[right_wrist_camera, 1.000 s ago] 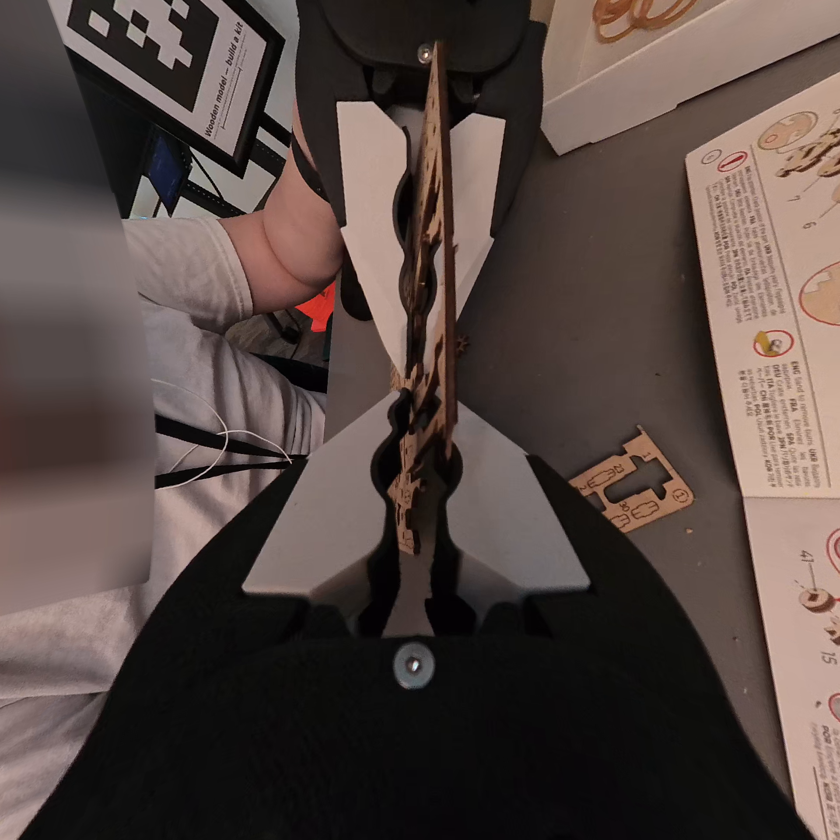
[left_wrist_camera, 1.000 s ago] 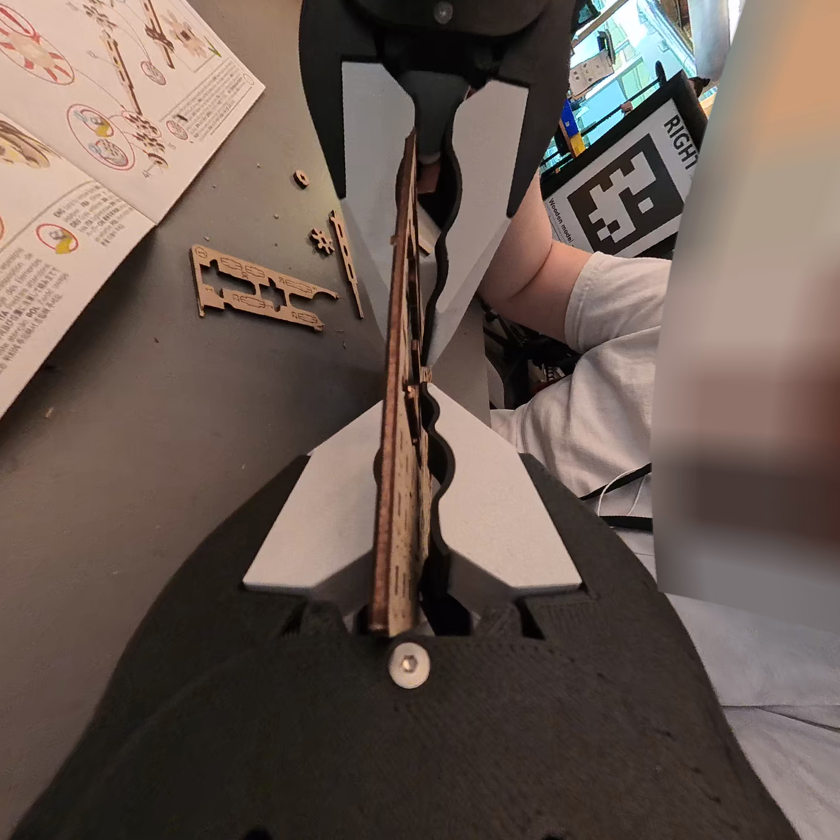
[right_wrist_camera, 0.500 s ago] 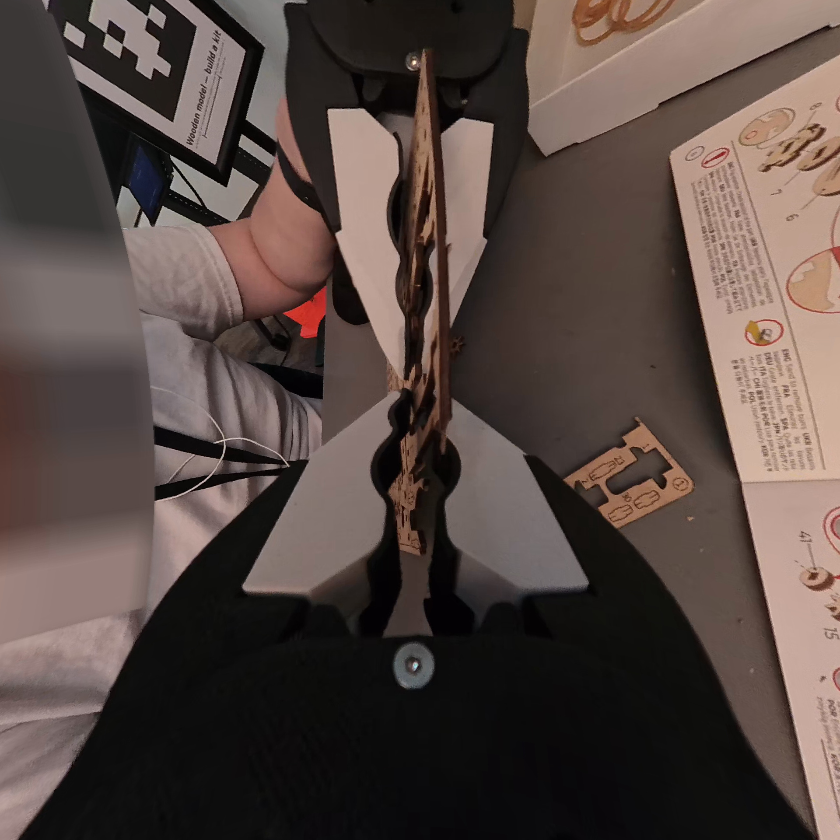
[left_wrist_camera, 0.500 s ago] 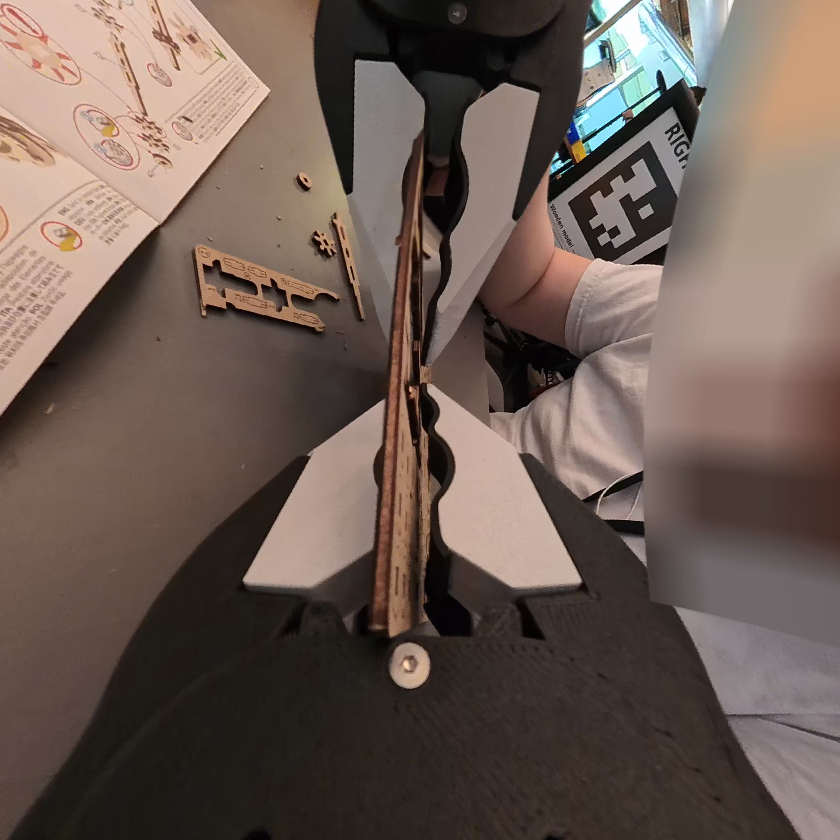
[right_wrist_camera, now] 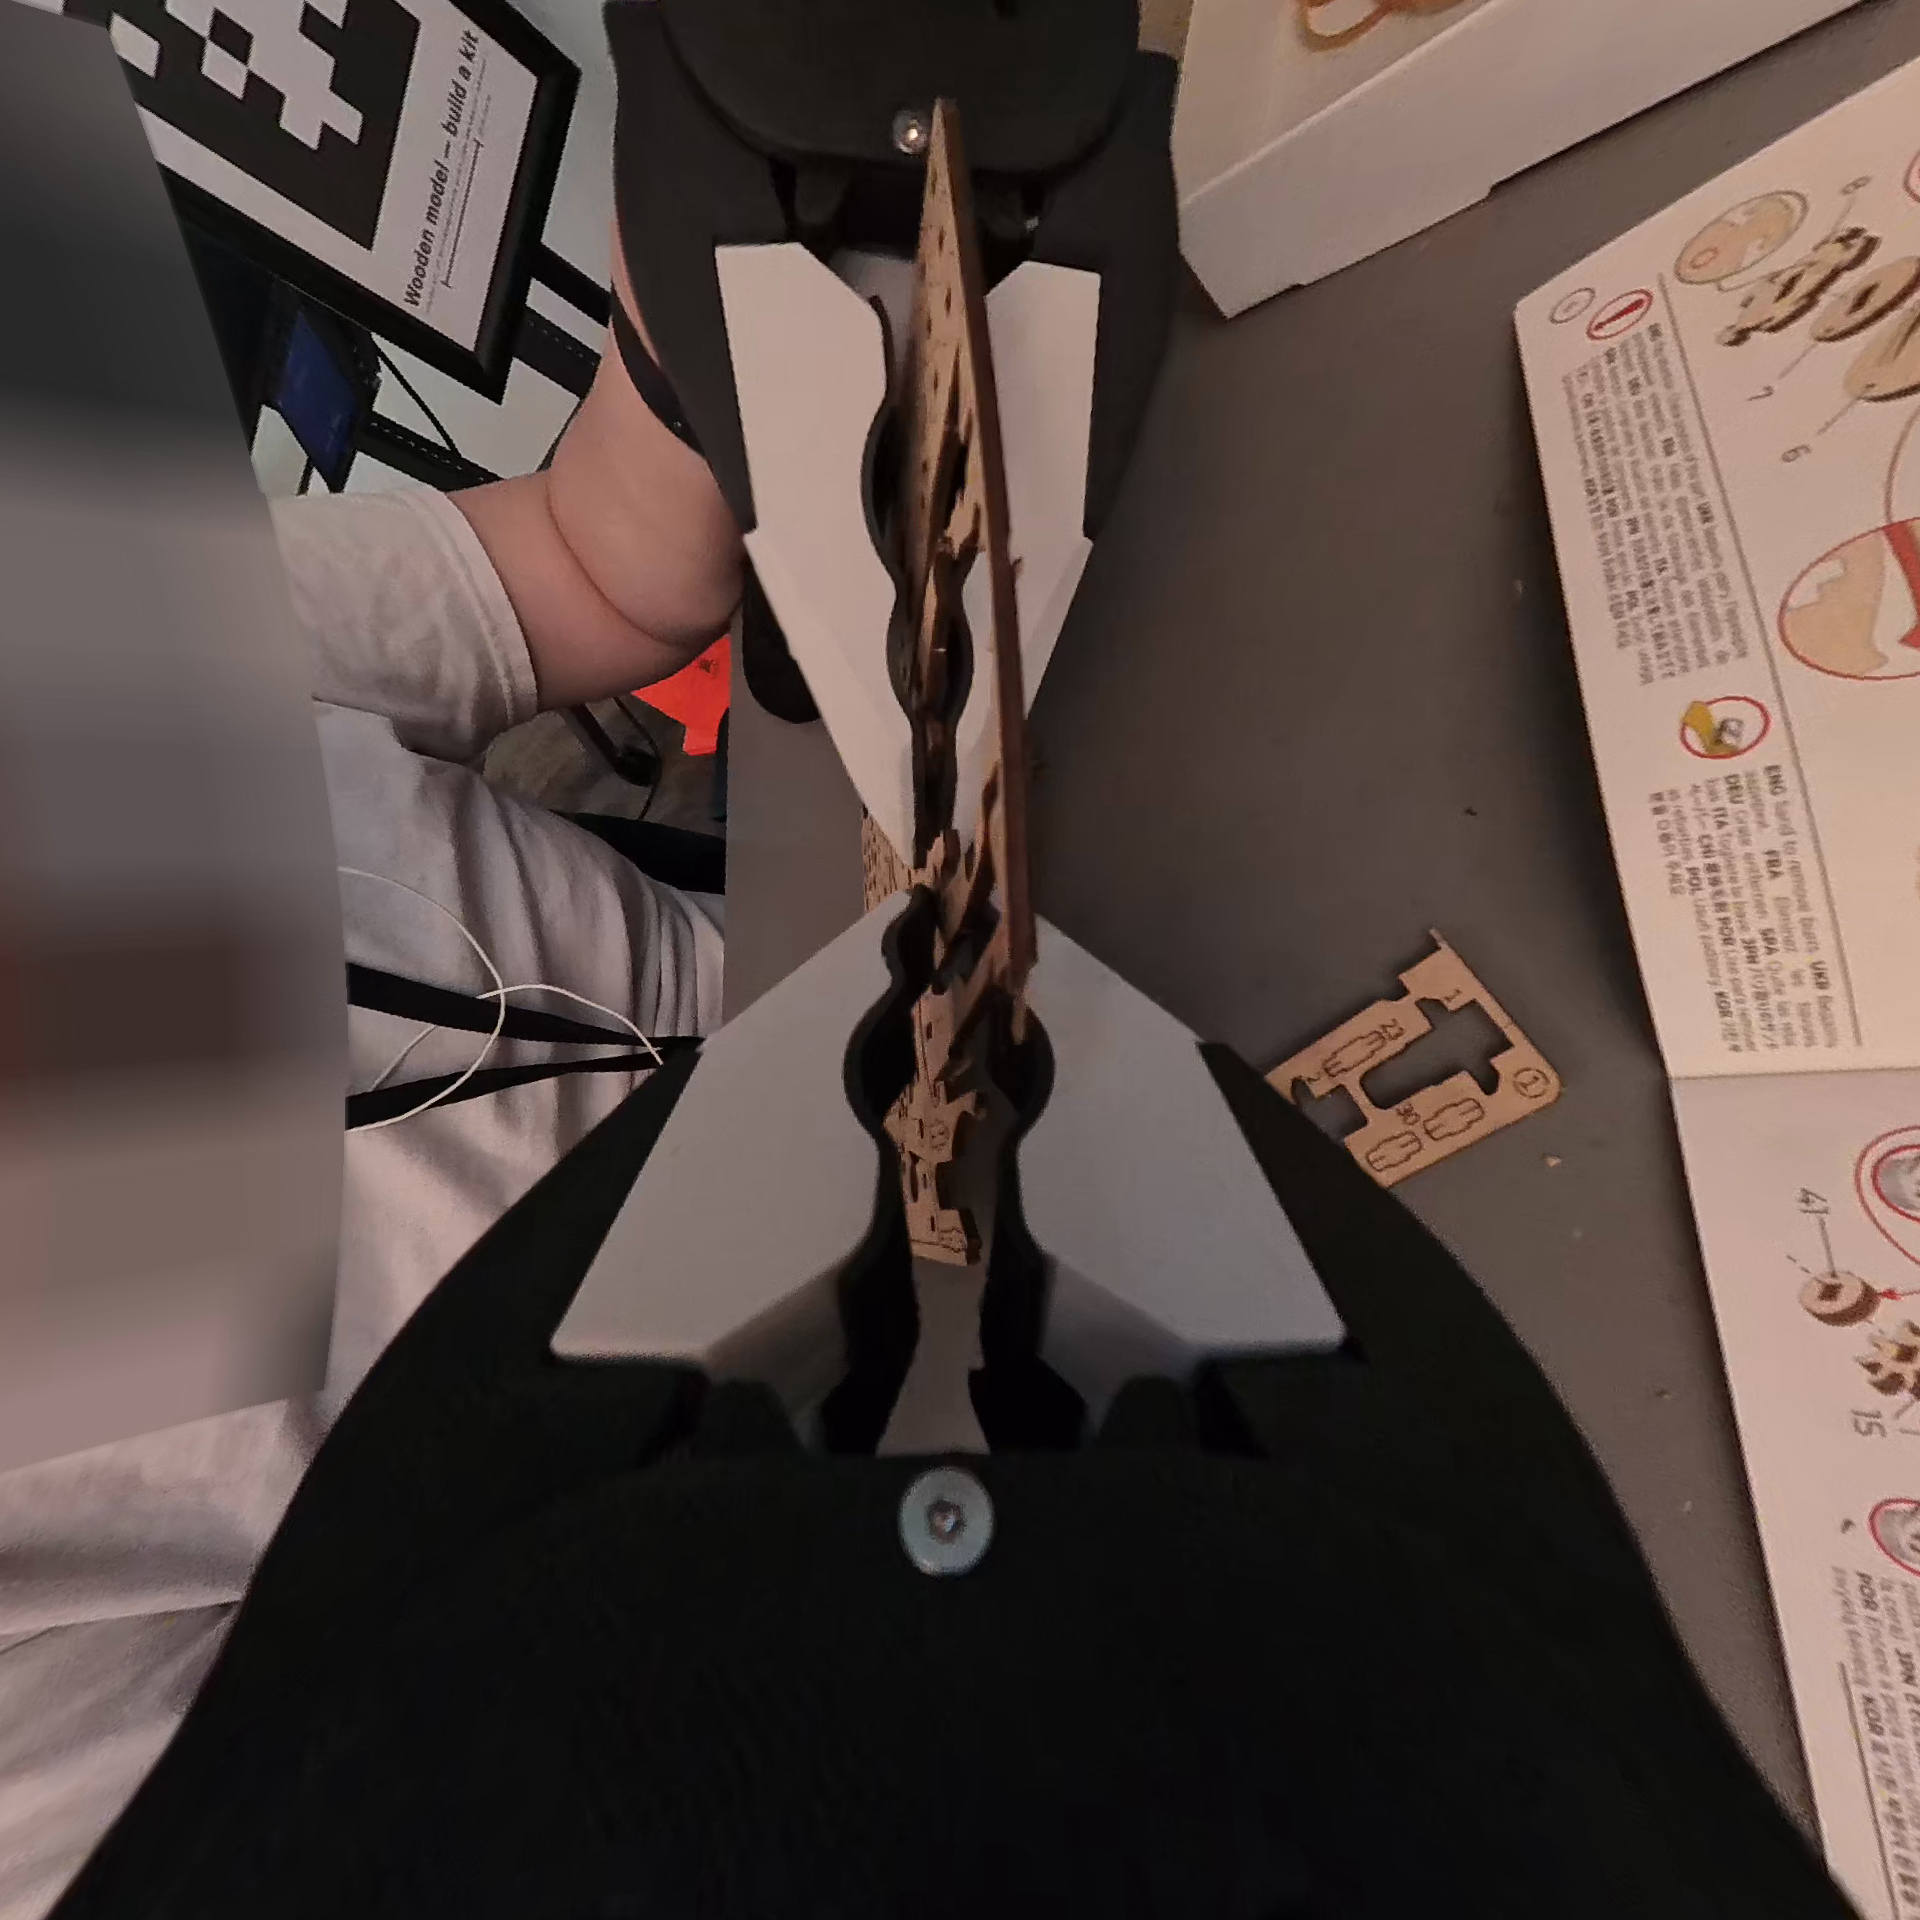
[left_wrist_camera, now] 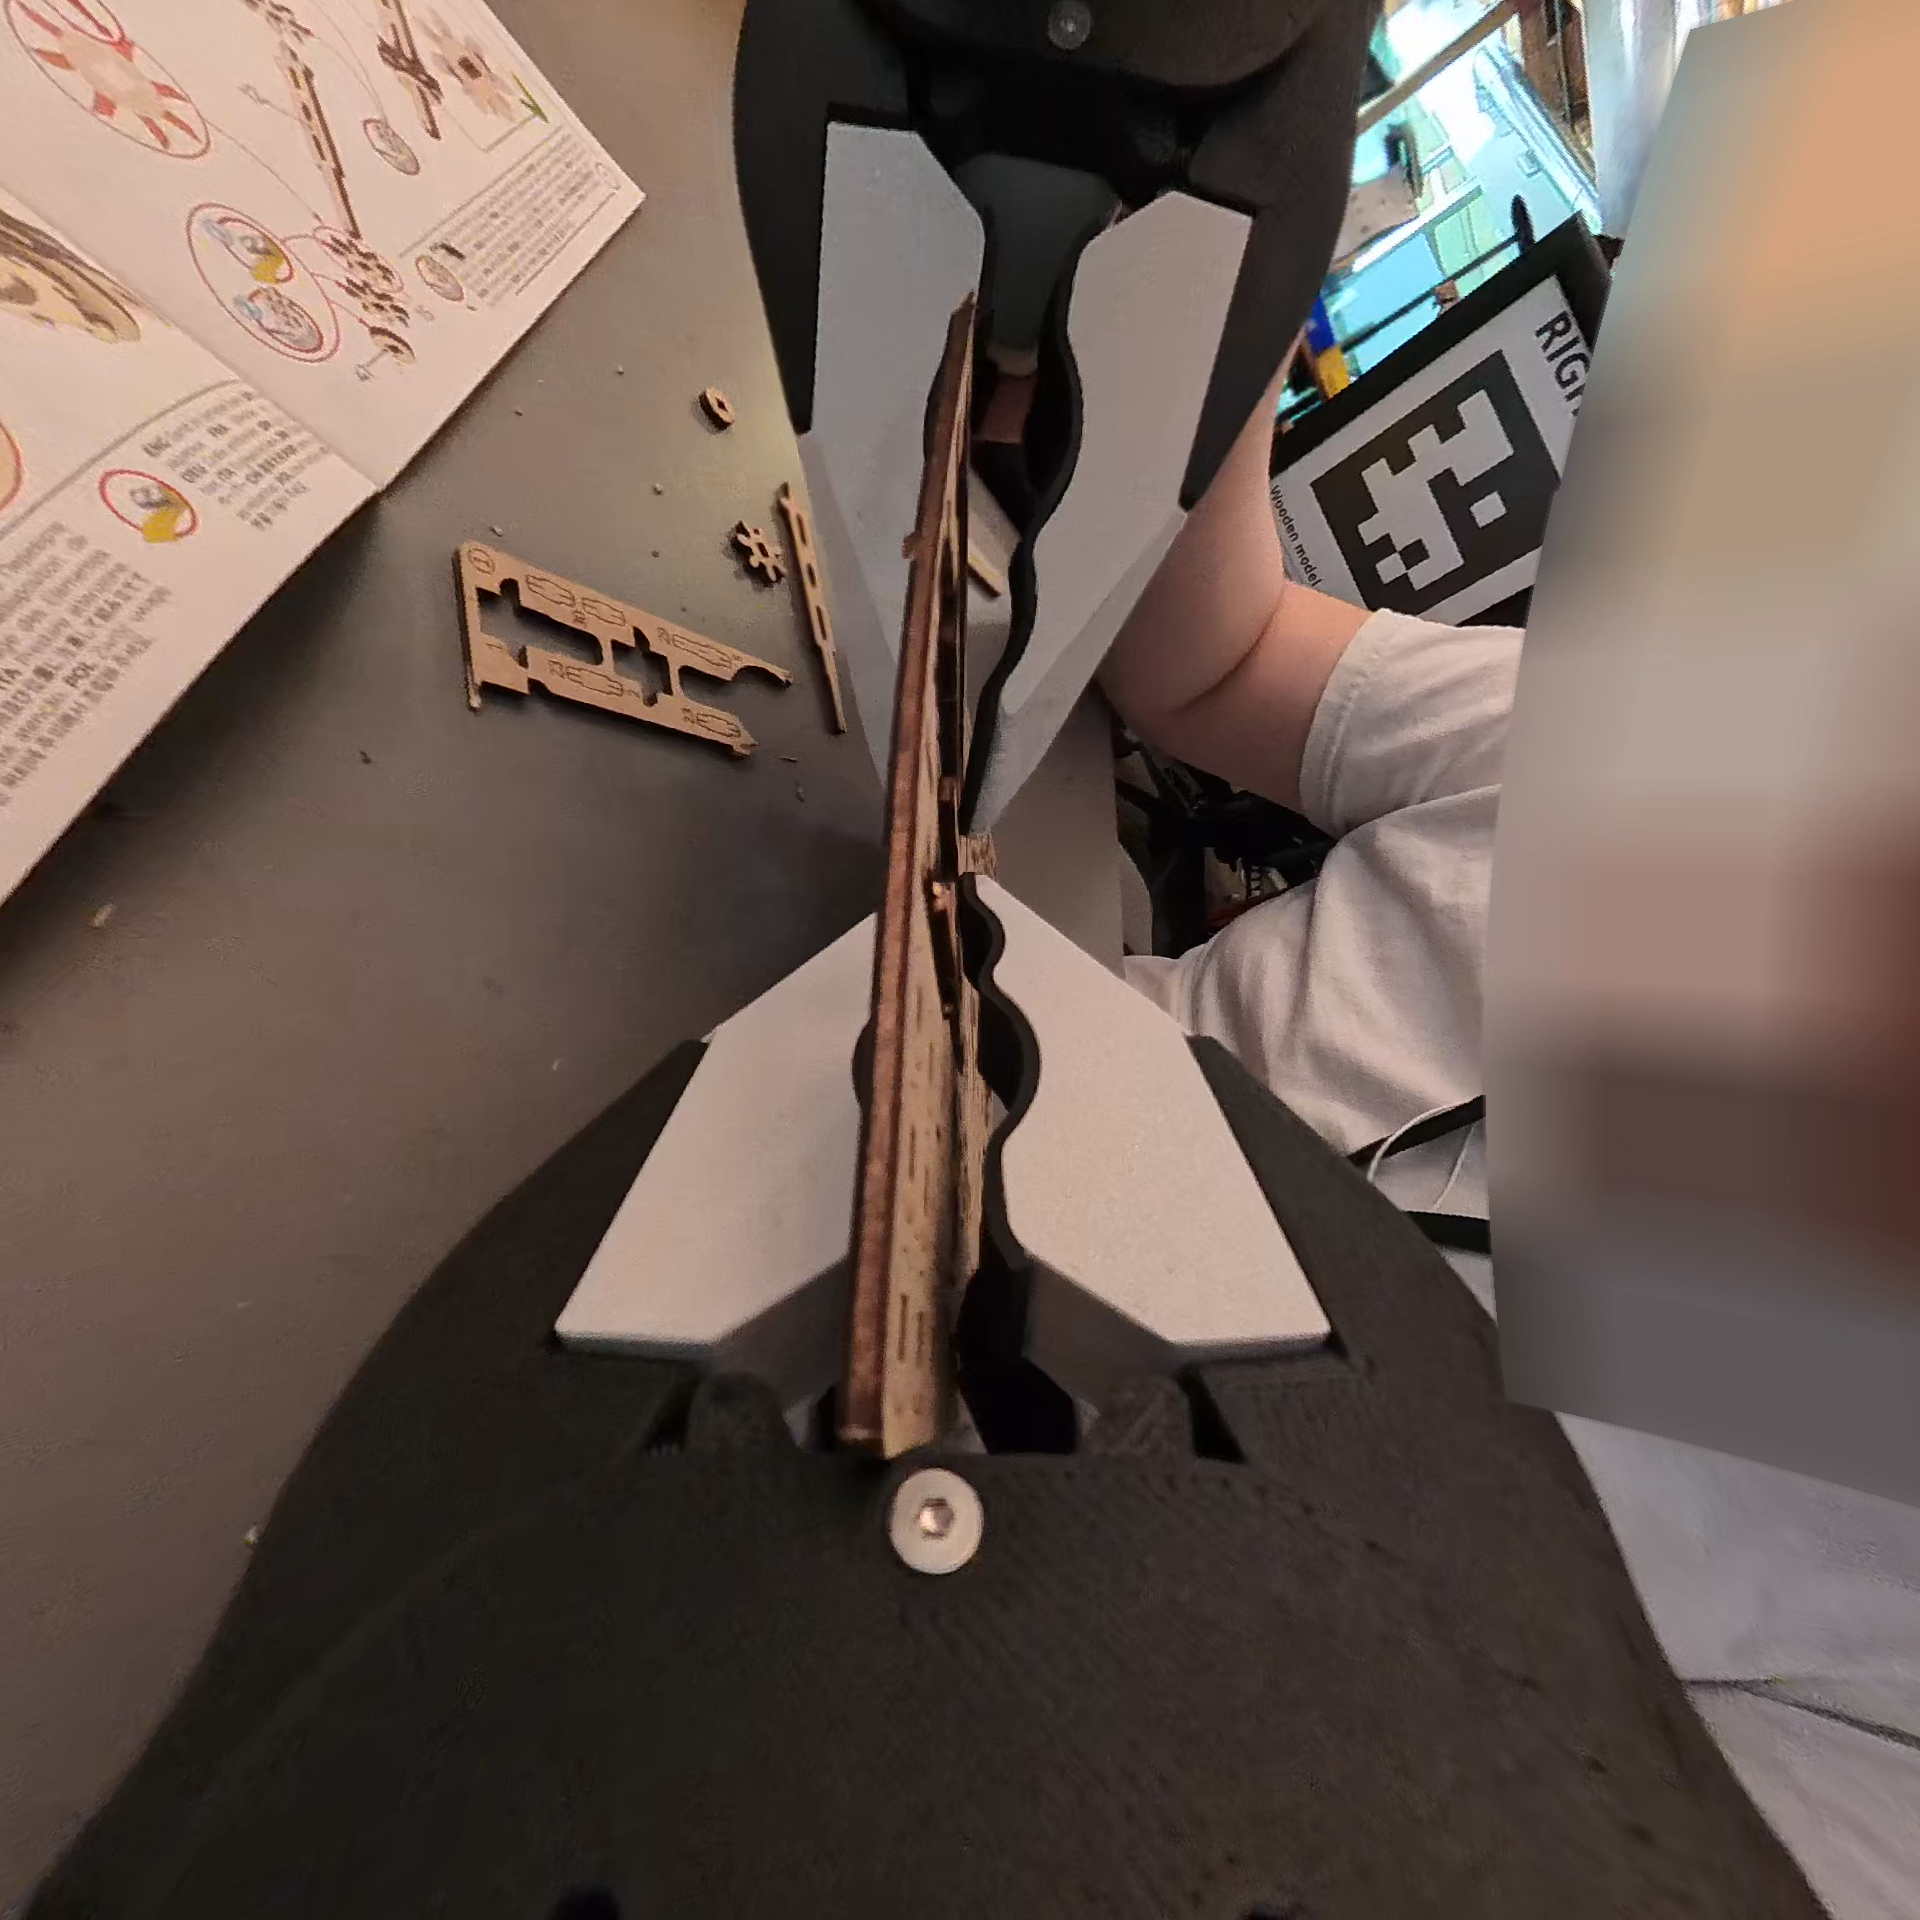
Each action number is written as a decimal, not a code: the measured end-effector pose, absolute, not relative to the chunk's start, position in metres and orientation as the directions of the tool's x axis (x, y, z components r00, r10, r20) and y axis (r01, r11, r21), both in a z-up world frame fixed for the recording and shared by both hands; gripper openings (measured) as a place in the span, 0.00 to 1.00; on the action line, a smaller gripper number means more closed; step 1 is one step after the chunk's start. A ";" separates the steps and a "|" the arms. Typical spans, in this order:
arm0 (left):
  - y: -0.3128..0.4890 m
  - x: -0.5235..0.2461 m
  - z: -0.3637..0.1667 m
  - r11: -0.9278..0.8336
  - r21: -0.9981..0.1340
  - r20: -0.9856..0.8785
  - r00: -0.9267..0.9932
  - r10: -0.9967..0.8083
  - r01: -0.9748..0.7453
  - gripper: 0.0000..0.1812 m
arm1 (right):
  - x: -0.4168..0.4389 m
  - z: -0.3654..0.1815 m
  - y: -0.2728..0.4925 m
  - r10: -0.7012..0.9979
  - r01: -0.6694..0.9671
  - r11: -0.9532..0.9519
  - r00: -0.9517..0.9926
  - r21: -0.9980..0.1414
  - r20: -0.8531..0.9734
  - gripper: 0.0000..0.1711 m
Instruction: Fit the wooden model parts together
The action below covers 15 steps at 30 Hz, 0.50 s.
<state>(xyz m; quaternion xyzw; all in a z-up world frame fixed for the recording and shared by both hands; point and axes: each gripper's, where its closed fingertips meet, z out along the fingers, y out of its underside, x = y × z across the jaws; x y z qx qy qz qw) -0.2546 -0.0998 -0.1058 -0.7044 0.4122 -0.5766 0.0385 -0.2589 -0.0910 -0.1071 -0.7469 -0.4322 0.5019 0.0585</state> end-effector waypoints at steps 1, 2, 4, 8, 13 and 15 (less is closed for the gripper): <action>-0.100 -0.255 -0.106 -0.656 -0.531 0.778 0.000 -0.629 -0.536 0.01 | -0.259 -0.108 -0.091 0.707 0.591 -0.617 0.128 -0.519 -0.695 0.03; -0.100 -0.255 -0.107 -0.657 -0.528 0.775 0.011 -0.632 -0.537 0.01 | -0.259 -0.109 -0.090 0.707 0.593 -0.620 0.139 -0.514 -0.693 0.03; -0.099 -0.254 -0.109 -0.661 -0.523 0.772 0.030 -0.635 -0.538 0.01 | -0.258 -0.112 -0.089 0.693 0.593 -0.636 0.159 -0.493 -0.704 0.03; -0.100 -0.253 -0.111 -0.666 -0.515 0.767 0.057 -0.639 -0.540 0.01 | -0.256 -0.115 -0.089 0.706 0.608 -0.628 0.183 -0.486 -0.684 0.04; -0.097 -0.252 -0.114 -0.660 -0.523 0.750 0.077 -0.657 -0.539 0.01 | -0.255 -0.118 -0.087 0.712 0.610 -0.630 0.206 -0.481 -0.671 0.04; -0.096 -0.253 -0.116 -0.666 -0.516 0.751 0.090 -0.654 -0.539 0.01 | -0.255 -0.121 -0.085 0.713 0.611 -0.636 0.231 -0.471 -0.662 0.05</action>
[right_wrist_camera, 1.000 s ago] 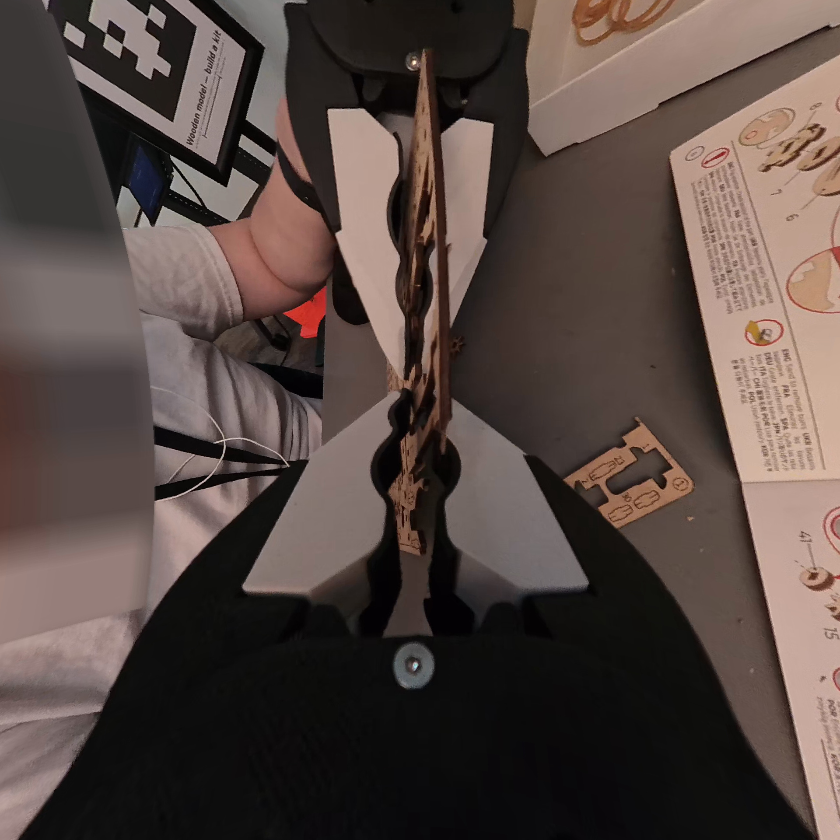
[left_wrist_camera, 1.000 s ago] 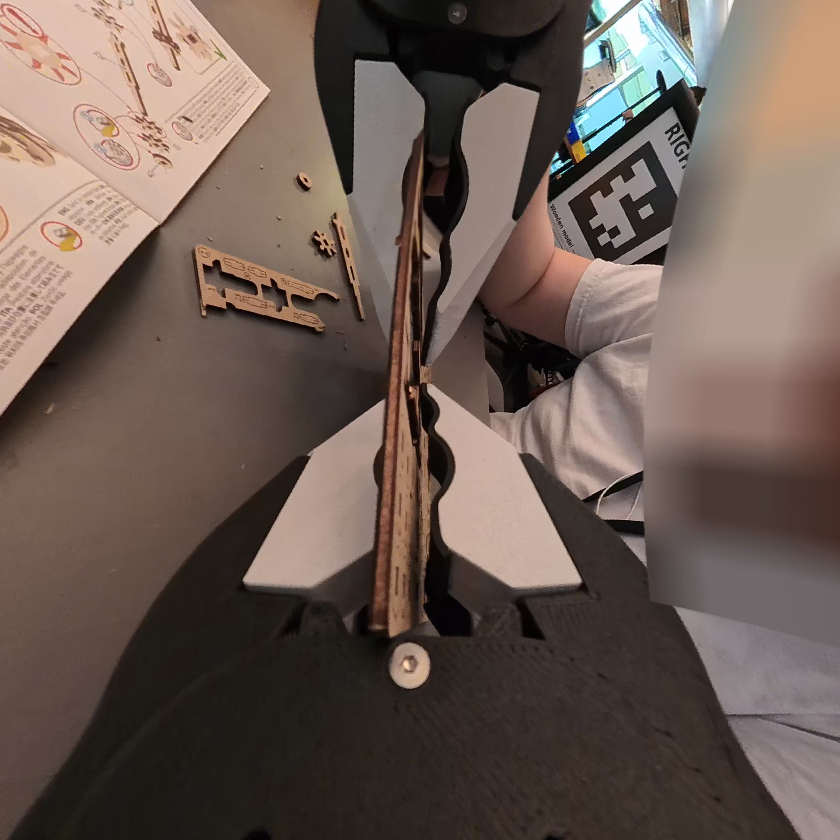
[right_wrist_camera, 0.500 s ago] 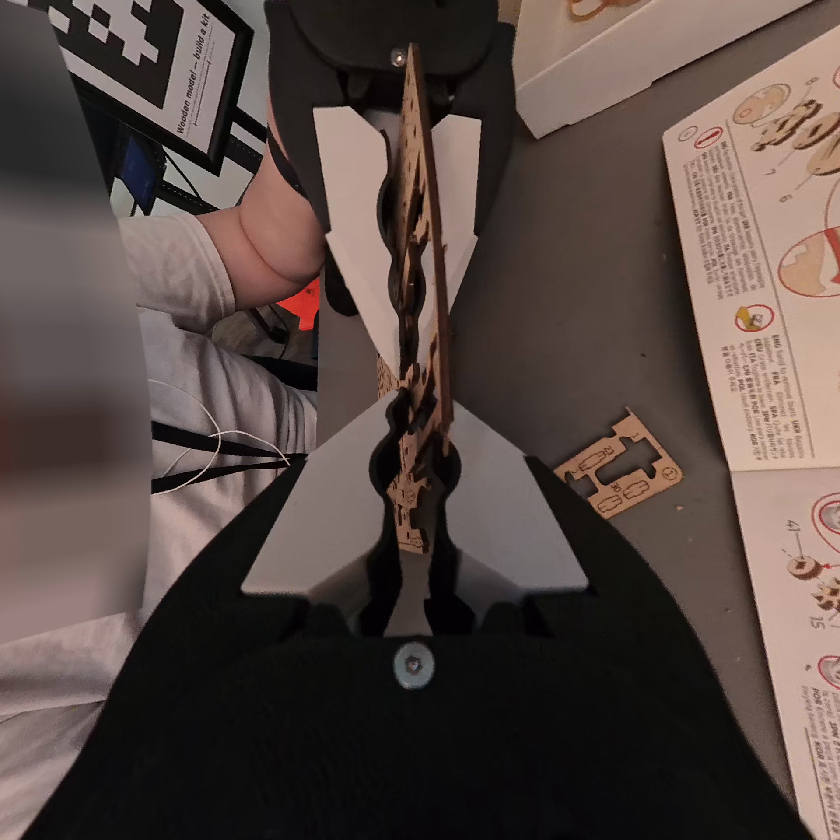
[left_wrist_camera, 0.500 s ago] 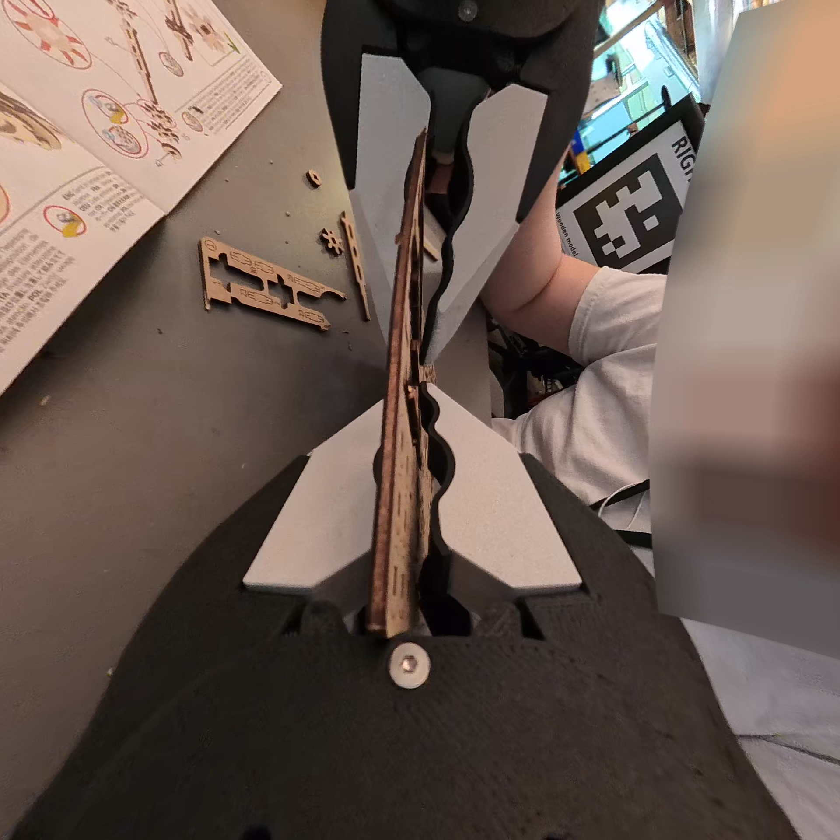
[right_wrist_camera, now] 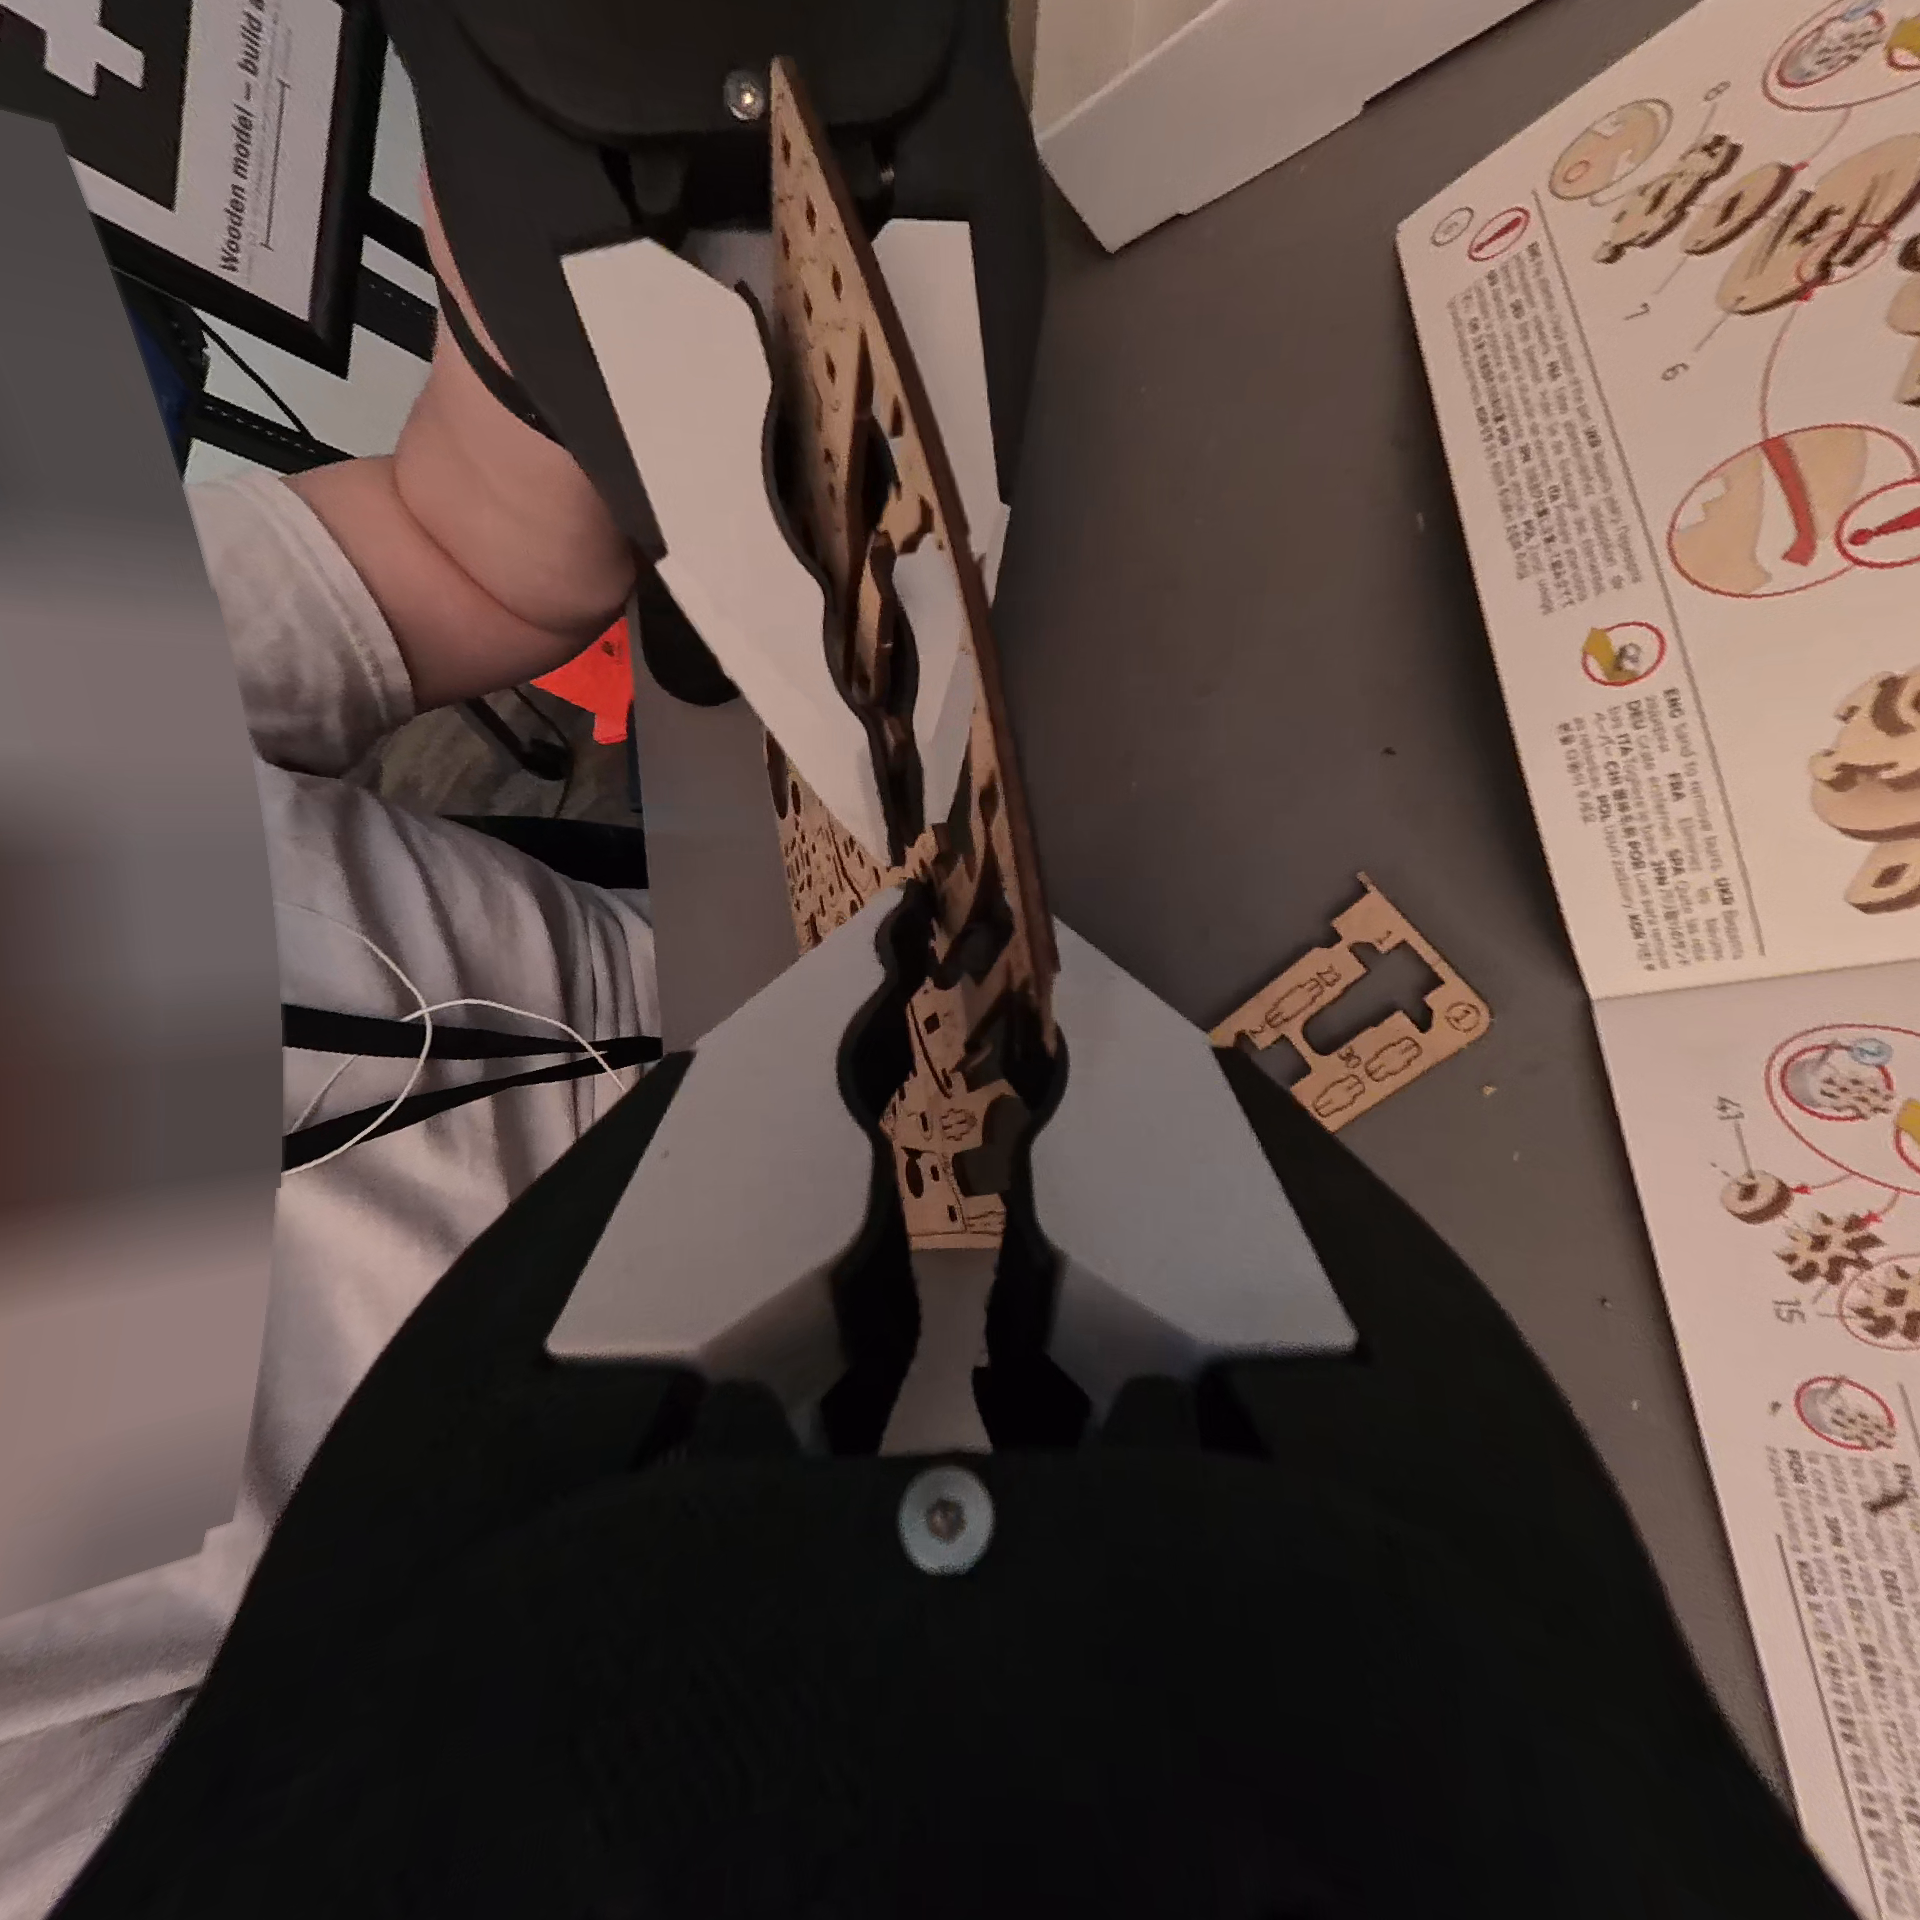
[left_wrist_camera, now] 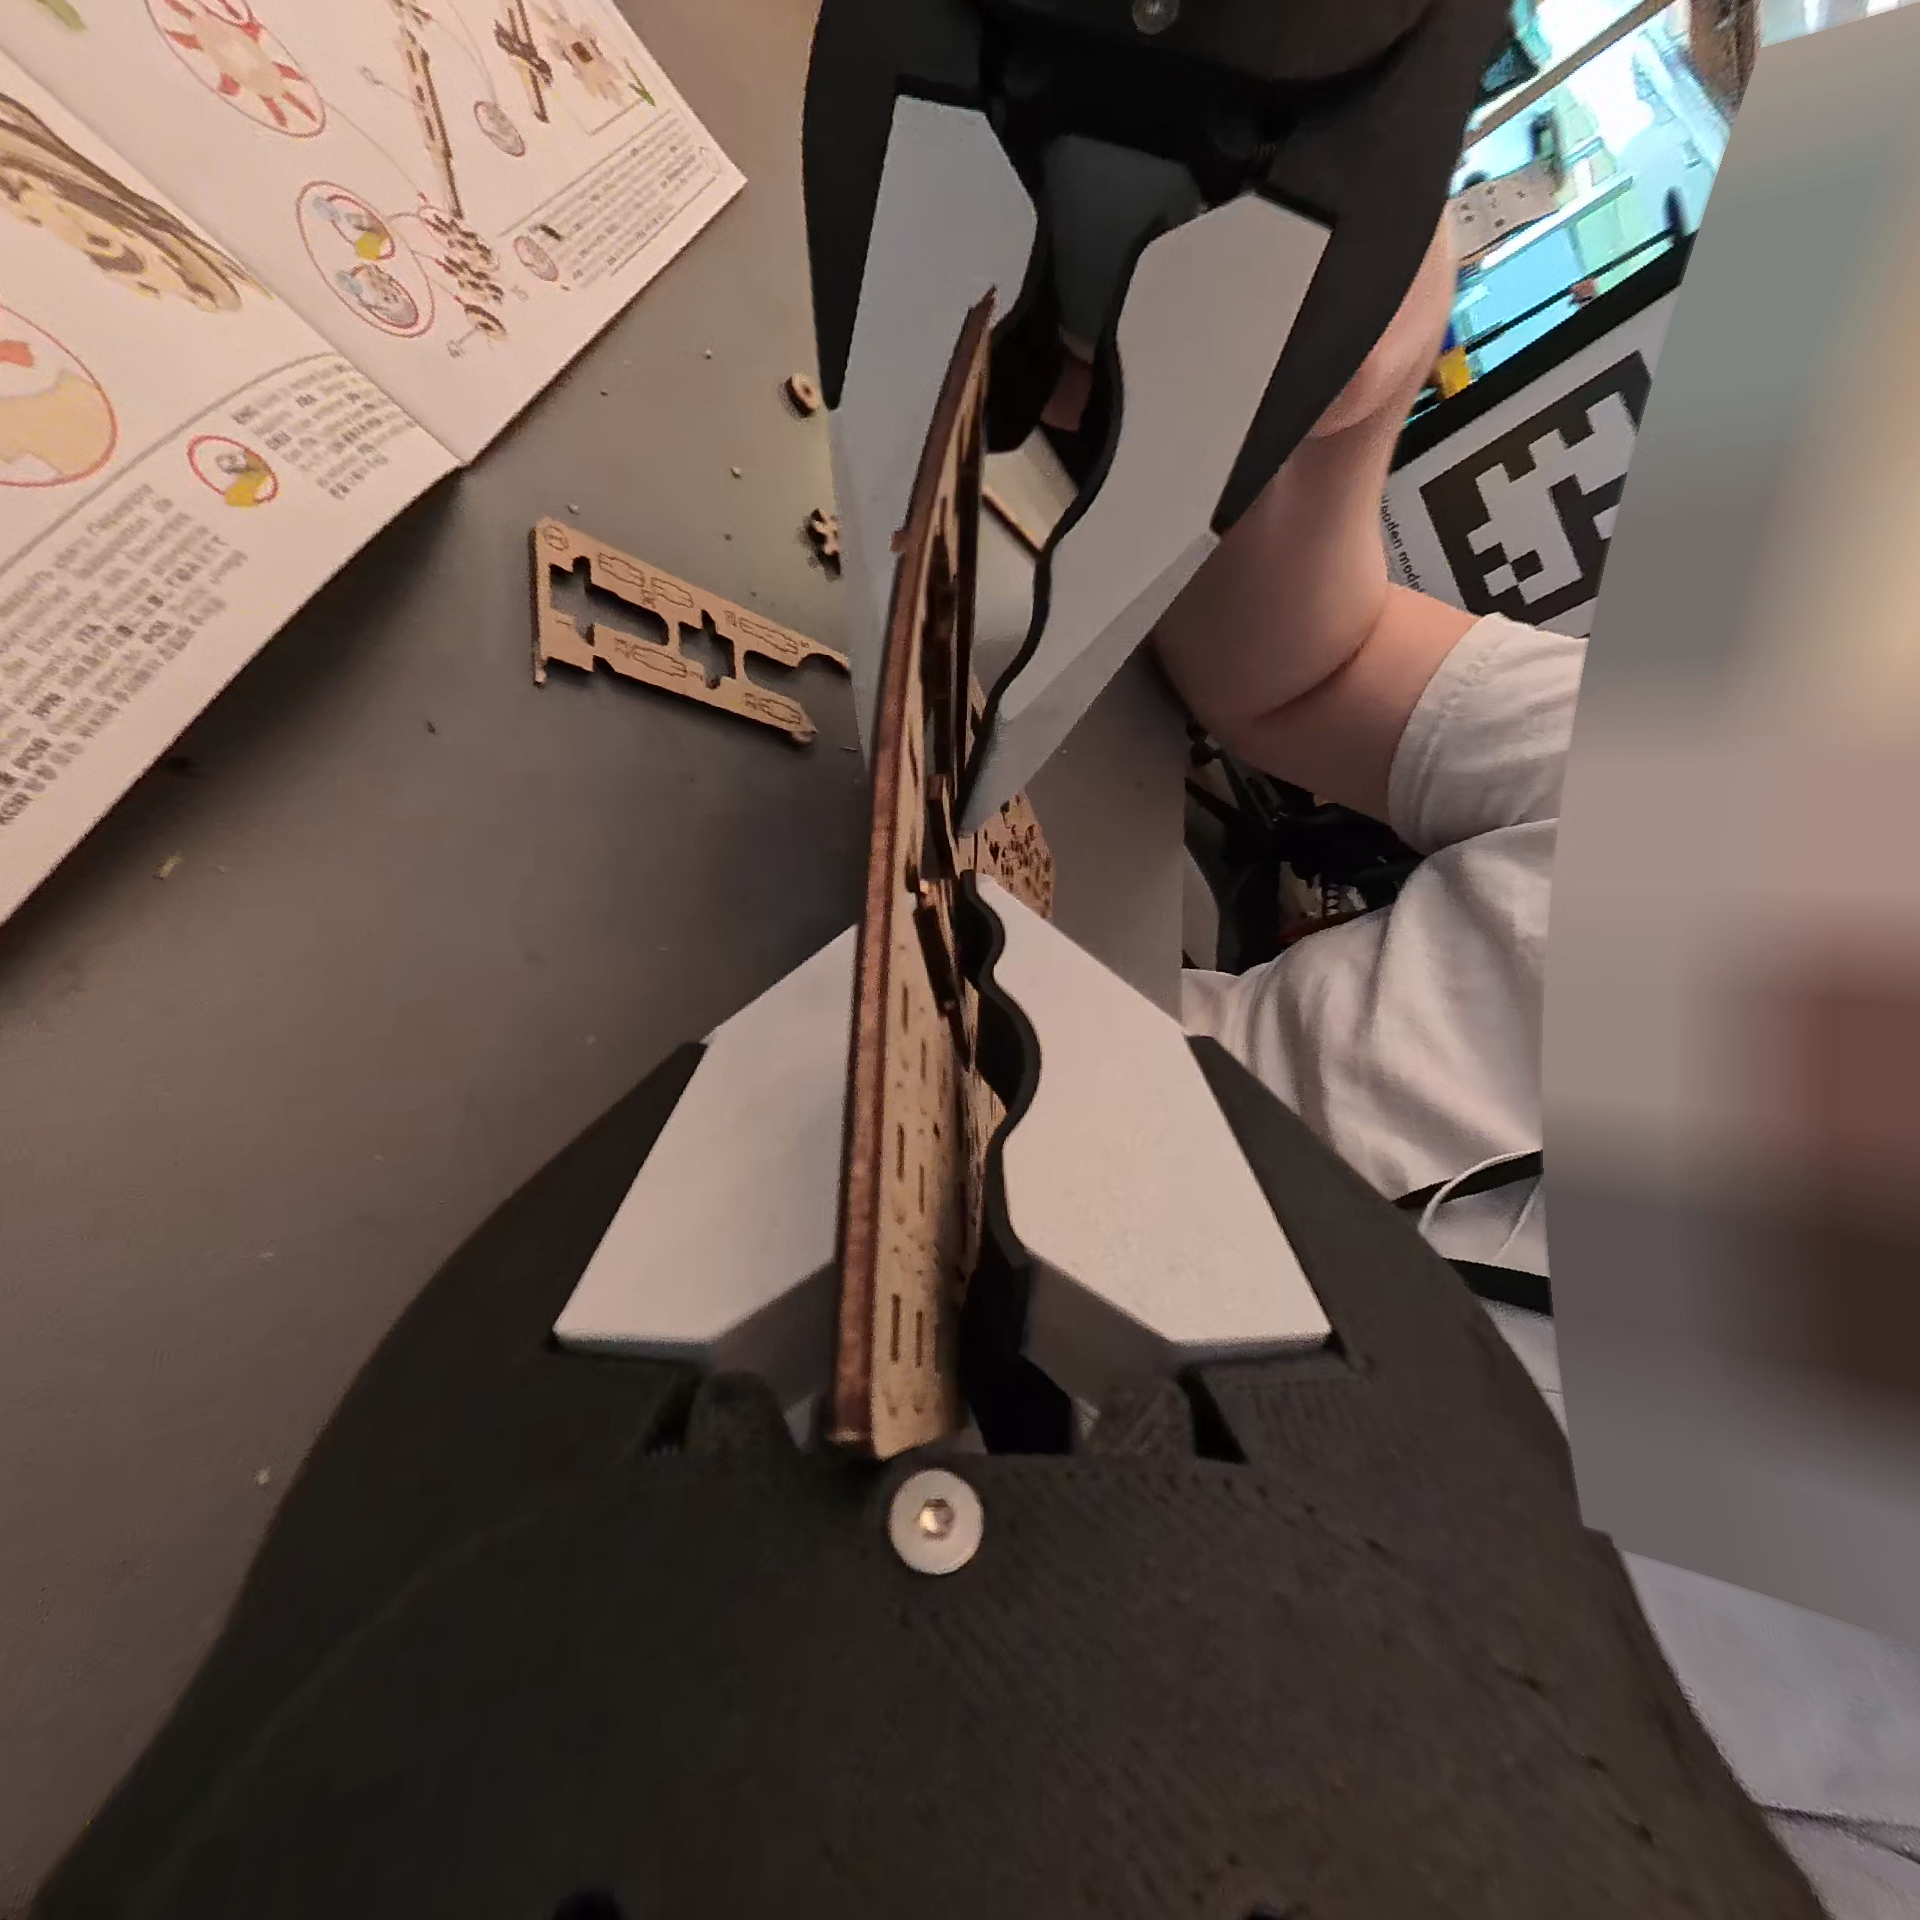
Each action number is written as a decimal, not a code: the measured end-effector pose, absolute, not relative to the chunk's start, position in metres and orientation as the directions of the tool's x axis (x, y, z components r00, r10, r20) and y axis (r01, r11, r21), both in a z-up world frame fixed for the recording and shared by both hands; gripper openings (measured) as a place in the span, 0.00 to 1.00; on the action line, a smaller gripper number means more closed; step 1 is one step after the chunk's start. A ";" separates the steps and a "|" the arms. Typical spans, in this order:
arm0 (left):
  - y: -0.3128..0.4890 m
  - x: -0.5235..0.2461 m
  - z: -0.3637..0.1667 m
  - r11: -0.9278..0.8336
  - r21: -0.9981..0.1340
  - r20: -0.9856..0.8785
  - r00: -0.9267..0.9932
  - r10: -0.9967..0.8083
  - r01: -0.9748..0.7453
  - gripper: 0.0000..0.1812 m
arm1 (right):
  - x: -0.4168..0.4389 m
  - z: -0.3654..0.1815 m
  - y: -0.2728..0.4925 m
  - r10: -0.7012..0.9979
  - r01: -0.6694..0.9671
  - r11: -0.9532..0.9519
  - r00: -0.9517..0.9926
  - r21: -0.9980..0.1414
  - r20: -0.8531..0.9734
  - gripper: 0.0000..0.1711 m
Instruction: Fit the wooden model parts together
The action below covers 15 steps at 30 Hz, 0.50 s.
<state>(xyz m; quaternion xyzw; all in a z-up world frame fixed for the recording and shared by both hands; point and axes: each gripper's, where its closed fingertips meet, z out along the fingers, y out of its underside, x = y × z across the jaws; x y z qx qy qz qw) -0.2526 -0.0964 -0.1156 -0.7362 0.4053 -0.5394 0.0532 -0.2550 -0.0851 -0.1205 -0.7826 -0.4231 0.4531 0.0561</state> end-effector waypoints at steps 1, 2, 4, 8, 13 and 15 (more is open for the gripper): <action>-0.096 -0.253 -0.115 -0.663 -0.519 0.749 0.087 -0.657 -0.539 0.01 | -0.255 -0.118 -0.085 0.705 0.603 -0.643 0.225 -0.472 -0.672 0.05; -0.096 -0.253 -0.115 -0.663 -0.520 0.747 0.090 -0.659 -0.539 0.01 | -0.255 -0.120 -0.084 0.703 0.600 -0.650 0.243 -0.467 -0.668 0.05; -0.095 -0.253 -0.115 -0.664 -0.521 0.743 0.098 -0.662 -0.536 0.01 | -0.256 -0.118 -0.083 0.692 0.585 -0.666 0.254 -0.462 -0.676 0.04; -0.091 -0.253 -0.117 -0.673 -0.519 0.737 0.123 -0.664 -0.527 0.01 | -0.257 -0.121 -0.077 0.704 0.571 -0.673 0.301 -0.470 -0.643 0.04; -0.094 -0.254 -0.110 -0.668 -0.526 0.749 0.086 -0.657 -0.526 0.01 | -0.258 -0.109 -0.085 0.705 0.575 -0.652 0.218 -0.495 -0.675 0.04; -0.095 -0.252 -0.103 -0.642 -0.571 0.731 0.038 -0.681 -0.512 0.01 | -0.256 -0.103 -0.083 0.753 0.584 -0.601 0.183 -0.546 -0.632 0.04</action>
